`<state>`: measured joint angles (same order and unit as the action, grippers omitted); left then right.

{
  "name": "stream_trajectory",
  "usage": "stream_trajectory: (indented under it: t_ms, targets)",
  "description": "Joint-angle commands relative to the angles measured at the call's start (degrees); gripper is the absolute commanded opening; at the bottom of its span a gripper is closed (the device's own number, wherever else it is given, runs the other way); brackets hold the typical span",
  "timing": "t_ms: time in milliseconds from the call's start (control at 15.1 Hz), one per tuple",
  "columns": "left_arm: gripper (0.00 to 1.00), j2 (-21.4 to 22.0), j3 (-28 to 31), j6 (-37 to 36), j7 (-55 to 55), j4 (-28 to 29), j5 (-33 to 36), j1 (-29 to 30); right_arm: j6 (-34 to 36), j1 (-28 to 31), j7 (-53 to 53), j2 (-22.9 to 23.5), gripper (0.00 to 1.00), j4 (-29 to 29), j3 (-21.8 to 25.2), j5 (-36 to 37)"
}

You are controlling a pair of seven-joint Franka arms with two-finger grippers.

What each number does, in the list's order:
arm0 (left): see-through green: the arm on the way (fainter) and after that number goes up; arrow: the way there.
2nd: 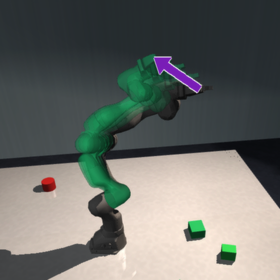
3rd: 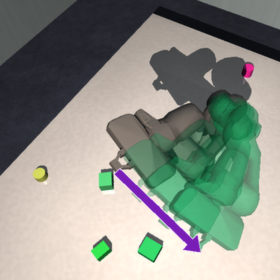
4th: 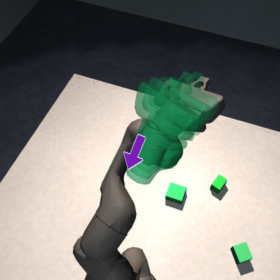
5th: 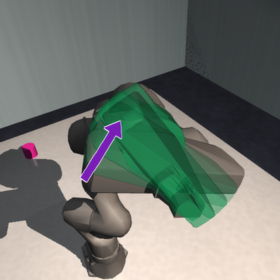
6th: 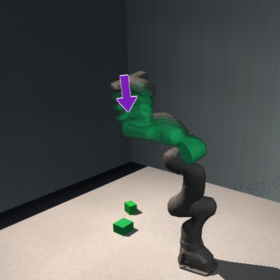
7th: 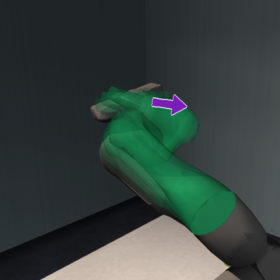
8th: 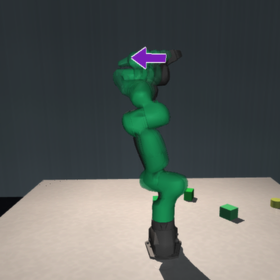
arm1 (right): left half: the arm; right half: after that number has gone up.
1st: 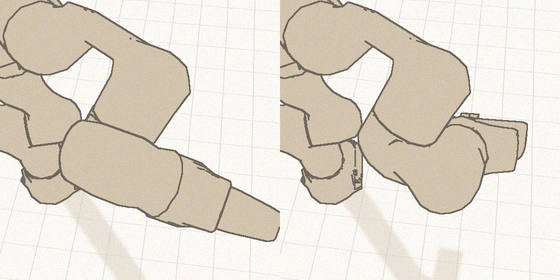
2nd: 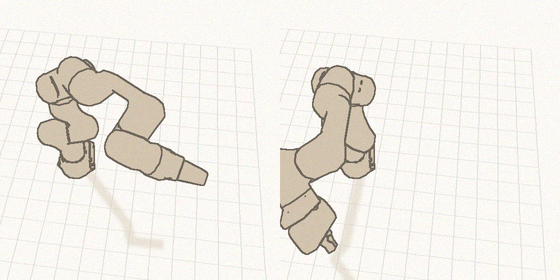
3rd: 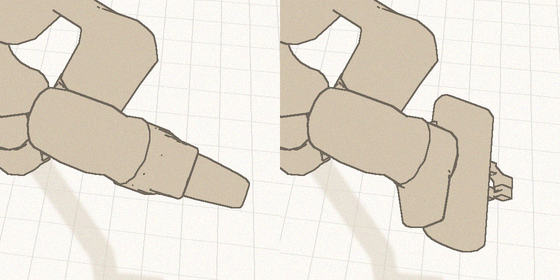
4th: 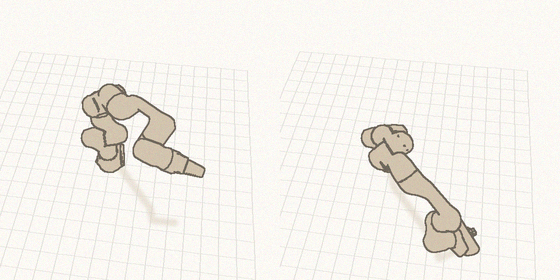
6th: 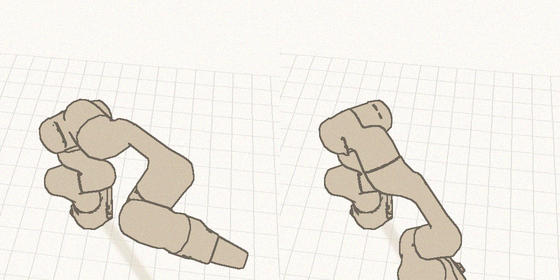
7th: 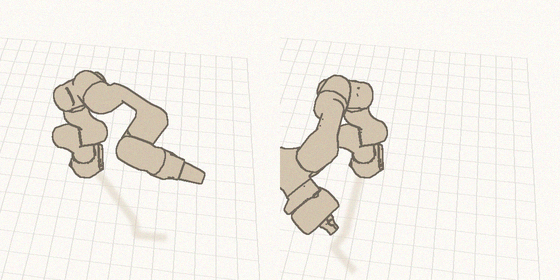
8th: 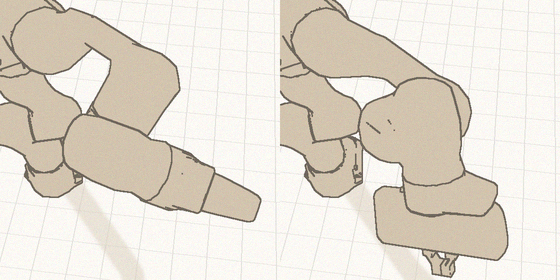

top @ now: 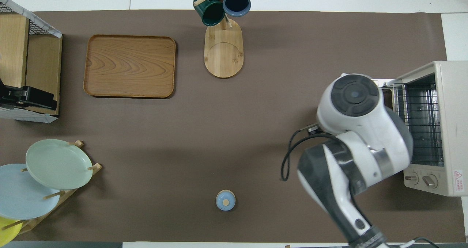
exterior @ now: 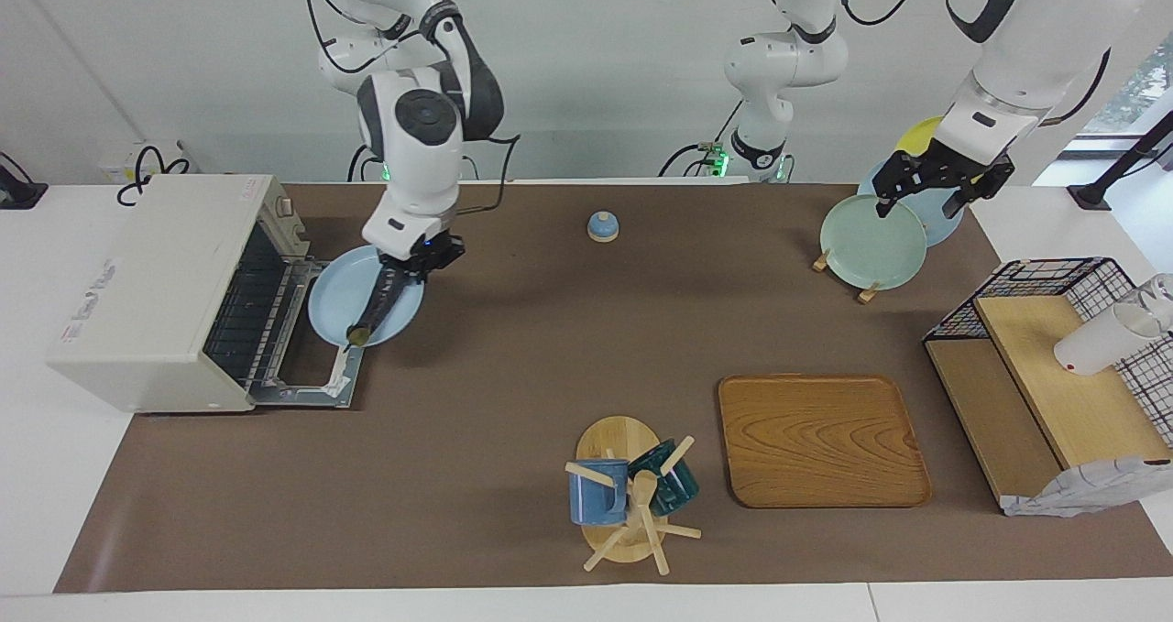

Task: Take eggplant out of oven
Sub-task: 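Pull the eggplant out of the oven with the right gripper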

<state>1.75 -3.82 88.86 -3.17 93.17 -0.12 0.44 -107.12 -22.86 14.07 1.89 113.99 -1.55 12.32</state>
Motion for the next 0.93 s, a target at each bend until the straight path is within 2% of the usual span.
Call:
stream_trajectory:
  t_ms: [0,199,398,465,598,863]
  targets:
    - [1.00,0.9,-0.3,-0.4,0.4,0.3,1.3,0.3,1.2,-7.4,11.4,3.5,0.00,-4.6,0.3,-2.2]
    - [1.00,0.9,-0.3,-0.4,0.4,0.3,1.3,0.3,2.3,-14.4,18.2,9.7,0.00,-13.1,0.3,-4.5]
    - [1.00,0.9,-0.3,-0.4,0.4,0.3,1.2,0.3,5.8,-21.8,28.4,23.8,0.00,-30.0,0.3,-4.3]
    - [1.00,0.9,-0.3,-0.4,0.4,0.3,1.3,0.3,4.6,-23.0,31.9,27.1,0.00,-32.4,0.3,-4.1]
    - [1.00,0.9,-0.3,-0.4,0.4,0.3,1.2,0.3,-3.1,-23.9,33.5,27.9,0.00,-31.8,-0.1,-5.0]
    - [1.00,0.9,-0.3,-0.4,0.4,0.3,1.3,0.3,-13.8,-24.4,33.5,26.5,0.00,-22.7,-0.3,-5.2]
